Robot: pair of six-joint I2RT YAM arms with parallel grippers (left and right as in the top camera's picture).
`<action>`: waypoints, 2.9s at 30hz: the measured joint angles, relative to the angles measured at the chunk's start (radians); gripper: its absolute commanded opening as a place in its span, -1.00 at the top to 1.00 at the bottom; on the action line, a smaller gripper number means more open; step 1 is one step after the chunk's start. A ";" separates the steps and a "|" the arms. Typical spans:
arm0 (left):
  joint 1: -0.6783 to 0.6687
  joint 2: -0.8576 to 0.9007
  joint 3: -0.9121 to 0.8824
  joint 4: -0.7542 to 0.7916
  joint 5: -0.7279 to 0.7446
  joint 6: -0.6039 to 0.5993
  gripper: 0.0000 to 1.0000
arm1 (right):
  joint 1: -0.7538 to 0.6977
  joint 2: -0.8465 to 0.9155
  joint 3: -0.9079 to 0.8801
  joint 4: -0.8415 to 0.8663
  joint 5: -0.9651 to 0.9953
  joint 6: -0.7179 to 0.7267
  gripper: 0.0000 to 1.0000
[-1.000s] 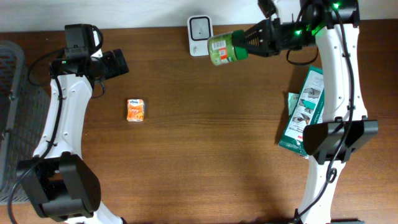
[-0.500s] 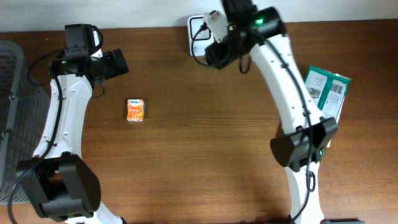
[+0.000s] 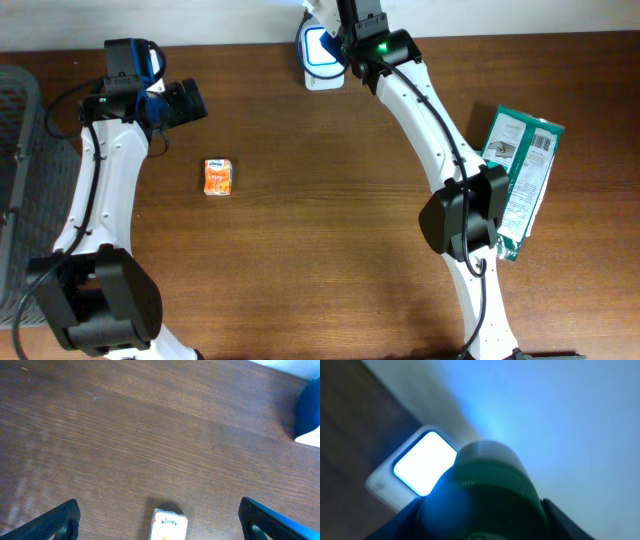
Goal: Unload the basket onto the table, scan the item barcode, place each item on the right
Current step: 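Hold the jar's label in front of the scanner window, then carry the jar right and set it beside the green packs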
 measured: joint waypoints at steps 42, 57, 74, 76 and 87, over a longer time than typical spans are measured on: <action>0.000 0.000 0.000 0.000 0.000 0.000 -0.98 | 0.013 0.132 -0.037 0.241 -0.061 -0.630 -0.01; 0.000 0.000 0.000 0.000 0.000 0.000 -0.99 | 0.015 -0.122 -0.049 -0.259 -0.133 -0.086 0.02; 0.000 0.000 0.000 0.000 -0.003 0.000 -0.98 | -0.016 -0.133 -0.121 -0.873 -0.212 0.441 0.34; 0.000 0.000 0.000 0.000 -0.003 0.000 -0.98 | -0.061 -0.129 -0.190 -0.853 -0.170 0.510 0.35; 0.000 0.000 0.000 0.000 -0.003 0.000 -0.98 | -0.359 -0.108 -0.369 -0.644 -0.104 0.652 0.22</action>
